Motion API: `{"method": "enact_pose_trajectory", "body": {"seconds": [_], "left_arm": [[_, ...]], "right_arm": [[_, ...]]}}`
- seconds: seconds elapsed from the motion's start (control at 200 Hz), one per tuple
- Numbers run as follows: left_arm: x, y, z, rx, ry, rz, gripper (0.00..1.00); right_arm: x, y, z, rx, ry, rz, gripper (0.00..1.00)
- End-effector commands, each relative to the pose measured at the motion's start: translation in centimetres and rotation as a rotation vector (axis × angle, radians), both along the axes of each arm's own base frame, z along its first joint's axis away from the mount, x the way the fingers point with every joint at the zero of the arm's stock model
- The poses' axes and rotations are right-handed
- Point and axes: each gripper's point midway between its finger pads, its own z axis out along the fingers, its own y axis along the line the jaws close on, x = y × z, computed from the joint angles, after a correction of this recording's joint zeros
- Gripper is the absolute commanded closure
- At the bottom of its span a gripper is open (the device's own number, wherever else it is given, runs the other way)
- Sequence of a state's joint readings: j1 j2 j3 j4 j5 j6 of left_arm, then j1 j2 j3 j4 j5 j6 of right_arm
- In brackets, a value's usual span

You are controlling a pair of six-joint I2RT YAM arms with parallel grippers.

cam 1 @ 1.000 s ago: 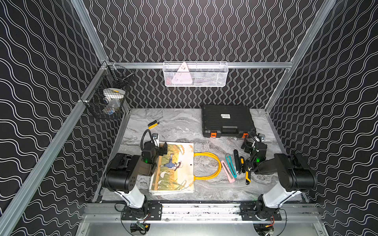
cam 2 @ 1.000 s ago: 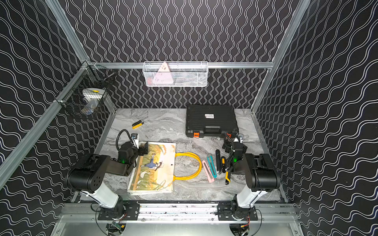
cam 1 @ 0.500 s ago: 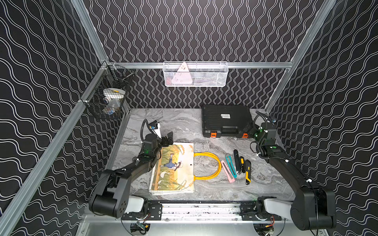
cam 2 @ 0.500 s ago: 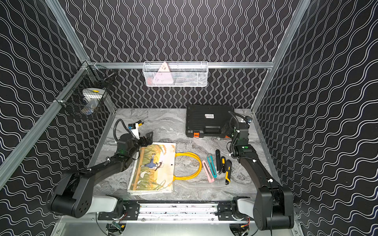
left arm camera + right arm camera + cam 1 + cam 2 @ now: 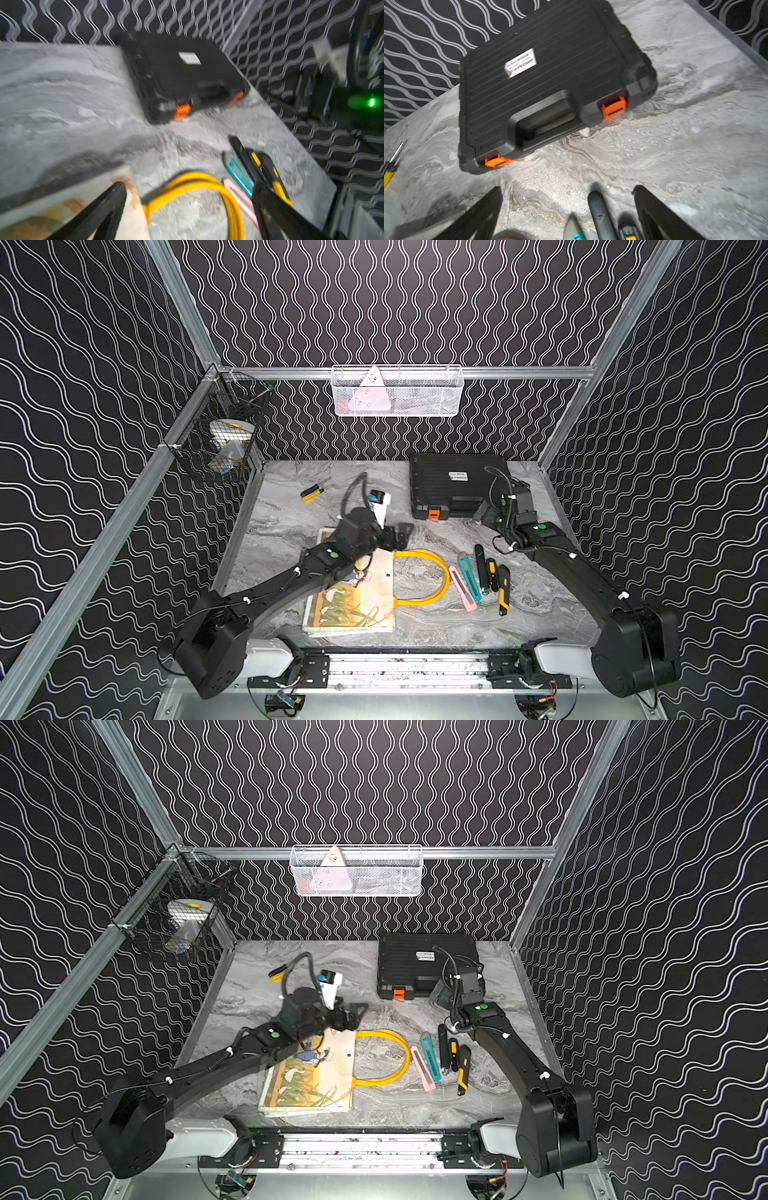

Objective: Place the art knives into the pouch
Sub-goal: Open the pouch at the center of the board.

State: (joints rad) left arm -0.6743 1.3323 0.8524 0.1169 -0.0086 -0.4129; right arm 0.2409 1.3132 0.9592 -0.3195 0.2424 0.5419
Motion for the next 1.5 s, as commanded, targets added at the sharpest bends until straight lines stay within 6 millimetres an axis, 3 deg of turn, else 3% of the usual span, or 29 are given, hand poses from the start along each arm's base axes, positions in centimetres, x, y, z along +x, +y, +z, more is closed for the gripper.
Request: {"method": "enact_pose_trajectory", "body": {"seconds": [0.0,0.145,0.31,0.465,0.59,0.88,1.246,1.321,1.496], "left_arm": [[-1.4,-0.3,-4.0,0.151,0.104,0.032,0.02],[-4.8,-5.1,-7.5,0.301,0.151,-0.083,0.02],[-6.4,-10.0,-10.4,0.326,0.195,-0.166,0.06],[-7.7,-13.3,-13.1,0.377,0.219,-0.205,0.11],[-7.7,-14.2,-14.9,0.448,0.253,-0.188,0.19],[-7.2,-13.8,-15.2,0.486,0.241,-0.138,0.35],[-7.0,-13.9,-17.1,0.52,0.262,-0.12,0.36],[-6.9,-14.1,-17.1,0.514,0.26,-0.116,0.51],[-6.8,-14.1,-17.4,0.542,0.264,-0.127,0.7]], "right_arm": [[-1.4,-1.9,0.0,-0.033,0.038,-0.107,0.0],[-2.6,-4.1,0.8,-0.007,0.033,-0.185,0.0],[-3.6,-7.3,0.8,0.033,0.063,-0.261,0.0],[-3.9,-8.5,-0.4,0.038,0.096,-0.274,0.0],[-4.1,-8.8,-1.0,0.055,0.12,-0.268,0.0],[-3.8,-8.3,-0.9,0.083,0.109,-0.238,0.0],[-3.8,-7.9,-0.9,0.097,0.104,-0.214,0.0],[-3.7,-7.8,-0.8,0.099,0.099,-0.21,0.0],[-3.5,-7.6,-1.1,0.101,0.105,-0.195,0.0]]}}
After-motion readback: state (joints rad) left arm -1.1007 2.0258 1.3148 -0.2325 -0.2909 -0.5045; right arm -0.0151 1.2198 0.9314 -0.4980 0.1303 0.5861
